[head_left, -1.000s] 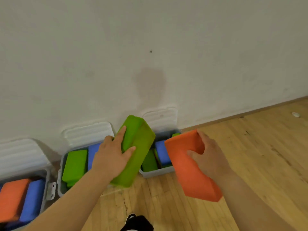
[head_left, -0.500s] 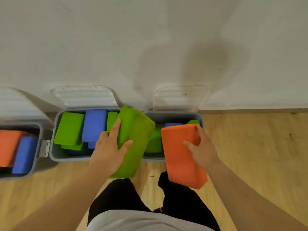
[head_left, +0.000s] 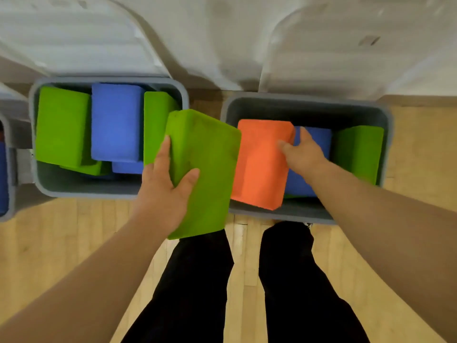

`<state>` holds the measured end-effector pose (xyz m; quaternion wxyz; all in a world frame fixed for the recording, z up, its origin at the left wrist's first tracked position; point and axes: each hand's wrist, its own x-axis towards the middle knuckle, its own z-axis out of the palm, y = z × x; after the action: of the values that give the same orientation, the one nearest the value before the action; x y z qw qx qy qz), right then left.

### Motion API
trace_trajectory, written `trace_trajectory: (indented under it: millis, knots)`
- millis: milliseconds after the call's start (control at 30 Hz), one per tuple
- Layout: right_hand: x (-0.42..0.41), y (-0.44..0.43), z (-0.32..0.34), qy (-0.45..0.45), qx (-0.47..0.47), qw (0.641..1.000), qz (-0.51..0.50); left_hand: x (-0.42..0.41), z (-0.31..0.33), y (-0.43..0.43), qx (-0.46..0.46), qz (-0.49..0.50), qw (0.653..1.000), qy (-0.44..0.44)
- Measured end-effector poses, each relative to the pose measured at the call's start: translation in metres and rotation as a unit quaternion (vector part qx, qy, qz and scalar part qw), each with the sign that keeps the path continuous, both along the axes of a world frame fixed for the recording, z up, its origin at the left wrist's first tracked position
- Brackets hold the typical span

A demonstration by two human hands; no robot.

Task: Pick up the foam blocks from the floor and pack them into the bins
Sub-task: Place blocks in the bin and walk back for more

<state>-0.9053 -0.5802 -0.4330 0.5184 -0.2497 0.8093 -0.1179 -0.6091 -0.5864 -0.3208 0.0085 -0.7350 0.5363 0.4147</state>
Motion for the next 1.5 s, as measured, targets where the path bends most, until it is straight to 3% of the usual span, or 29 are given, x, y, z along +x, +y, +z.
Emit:
trace_trajectory:
  millis: [100,233,333,533,667,800,1033,1133,1333,1500]
  knots:
    - [0.008,-0.007,-0.027,-0.014,0.011,1.000,0.016,0.001,-0.039,-0.003,0.023,-0.002,1.000,0.017]
    - [0.039,0.032,-0.024,-0.161,-0.019,0.987,0.010,-0.013,-0.067,-0.003,0.043,-0.013,0.998,0.036]
    - [0.051,0.065,-0.021,-0.188,-0.038,0.980,0.046,-0.031,-0.084,-0.004,0.072,-0.006,0.994,0.076]
    - [0.032,0.058,-0.021,-0.027,-0.052,0.996,0.074,-0.071,-0.131,-0.032,0.092,-0.044,0.988,0.118]
    - [0.011,0.037,-0.037,0.017,0.018,0.991,0.135,-0.084,-0.143,-0.044,0.128,-0.150,0.980,0.015]
    - [0.006,0.033,-0.033,0.064,0.049,0.978,0.193,-0.068,-0.128,-0.033,0.100,-0.239,0.964,-0.056]
    - [0.010,0.040,0.066,0.132,0.088,0.949,0.271,-0.049,-0.037,-0.037,0.061,-0.319,0.939,-0.116]
    - [0.005,0.032,0.160,0.153,0.089,0.949,0.260,-0.055,0.054,-0.050,0.017,-0.357,0.926,-0.123]
    - [-0.003,0.031,0.366,0.227,-0.012,0.949,0.216,-0.056,0.241,-0.065,-0.092,-0.431,0.888,-0.130]
    - [-0.023,0.051,0.435,0.234,-0.067,0.950,0.198,-0.060,0.318,-0.074,-0.183,-0.430,0.871,-0.153]
